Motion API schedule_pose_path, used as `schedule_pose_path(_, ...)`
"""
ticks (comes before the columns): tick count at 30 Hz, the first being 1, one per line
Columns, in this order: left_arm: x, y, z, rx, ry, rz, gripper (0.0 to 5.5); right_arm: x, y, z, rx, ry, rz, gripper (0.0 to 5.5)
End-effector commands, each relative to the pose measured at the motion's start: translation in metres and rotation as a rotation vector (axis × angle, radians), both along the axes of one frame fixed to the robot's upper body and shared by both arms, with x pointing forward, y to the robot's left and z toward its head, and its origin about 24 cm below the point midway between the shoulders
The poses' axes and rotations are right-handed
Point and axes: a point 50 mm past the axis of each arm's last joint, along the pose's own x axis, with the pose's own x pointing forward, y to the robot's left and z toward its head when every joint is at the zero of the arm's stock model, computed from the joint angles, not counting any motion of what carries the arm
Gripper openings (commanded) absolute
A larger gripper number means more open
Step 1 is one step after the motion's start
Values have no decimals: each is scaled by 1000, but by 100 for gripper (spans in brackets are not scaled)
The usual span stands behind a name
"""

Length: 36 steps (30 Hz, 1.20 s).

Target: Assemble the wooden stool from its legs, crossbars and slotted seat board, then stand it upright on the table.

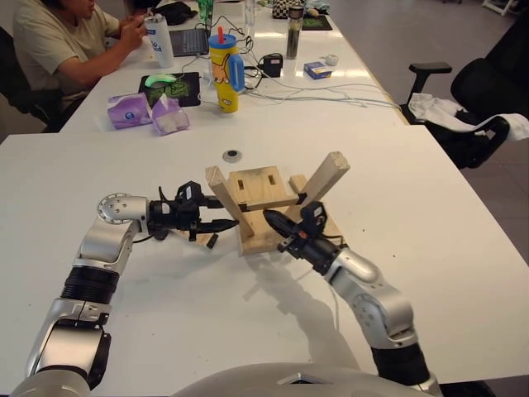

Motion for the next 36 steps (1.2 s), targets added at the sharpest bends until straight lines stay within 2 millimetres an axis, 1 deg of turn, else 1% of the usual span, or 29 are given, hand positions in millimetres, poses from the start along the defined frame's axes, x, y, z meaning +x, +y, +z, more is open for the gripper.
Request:
schedule_pose_path(1,3,-8,5,0,-15,-38,307,3,-3,-28,-156,79,-56,0)
schedule_pose_path(4,5,-7,7,-7,-33,-15,348,0,-11,-46,-286,135,-82,0)
schedule_pose_path(6,5,3,10,3,-57,46,369,-4,-12,-52,-319,155,-79,0)
schedule_pose_path(8,-2,21,11,58,-99,121,398,-7,-10,-57,-340,173,-67,0)
schedule_pose_path(10,-17,41,23,13,-80,198,401,-9,-9,-62,-353,182,-60,0)
schedule_pose_path(11,-25,50,37,-52,-63,237,401,-9,-9,-65,-361,189,-58,0)
schedule_pose_path(12,-31,55,58,-158,-54,263,401,-10,-11,-67,-362,196,-64,0)
schedule_pose_path(13,-36,57,79,-243,-53,268,401,-11,-12,-68,-362,203,-71,0)
schedule_pose_path(15,-37,55,127,-449,-100,260,401,-12,-14,-71,-361,207,-80,0)
schedule_pose_path(16,-36,51,149,-552,-128,242,401,-13,-15,-72,-360,212,-86,0)
schedule_pose_path(18,-35,33,191,-769,-213,190,401,-13,-15,-75,-366,220,-85,0)
schedule_pose_path(19,-33,25,203,-861,-228,183,401,-13,-15,-76,-369,222,-82,0)
schedule_pose_path(20,-32,13,208,-912,-213,167,401,-12,-14,-77,-373,222,-76,0)
schedule_pose_path(21,-27,-3,203,-877,-194,180,401,-11,-13,-78,-378,217,-68,0)
schedule_pose_path(22,-19,-19,189,-807,-151,234,401,-10,-12,-79,-383,216,-63,0)
schedule_pose_path(23,-11,-33,167,-718,-76,288,401,-9,-11,-79,-383,216,-63,0)
schedule_pose_path(24,-4,-44,140,-580,-46,359,401,-8,-10,-80,-383,215,-60,0)
schedule_pose_path(25,-4,-53,110,-478,15,383,401,-7,-8,-80,-383,214,-53,0)
schedule_pose_path(26,-7,-59,81,-363,58,406,401,-6,-6,-79,-382,212,-48,0)
schedule_pose_path(27,-10,-62,56,-254,77,417,401,-4,-4,-79,-382,210,-43,0)
schedule_pose_path(28,-14,-65,37,-158,92,415,401,-3,-2,-79,-381,209,-39,0)
schedule_pose_path(29,-15,-64,23,-93,97,437,401,-2,0,-79,-380,206,-36,0)
schedule_pose_path(30,-13,-61,18,-61,76,466,401,-1,1,-78,-379,203,-33,0)
schedule_pose_path(31,-10,-58,20,-57,36,489,401,1,2,-78,-379,201,-32,0)
schedule_pose_path(32,-3,-56,31,-103,-12,523,401,1,2,-79,-380,203,-34,0)
schedule_pose_path(33,4,-54,46,-160,-77,555,401,2,2,-79,-380,203,-37,0)
schedule_pose_path(34,10,-52,65,-231,-158,579,401,3,2,-79,-372,199,-44,0)
schedule_pose_path(36,15,-48,110,-430,-304,632,401,6,1,-75,-336,173,-59,0)
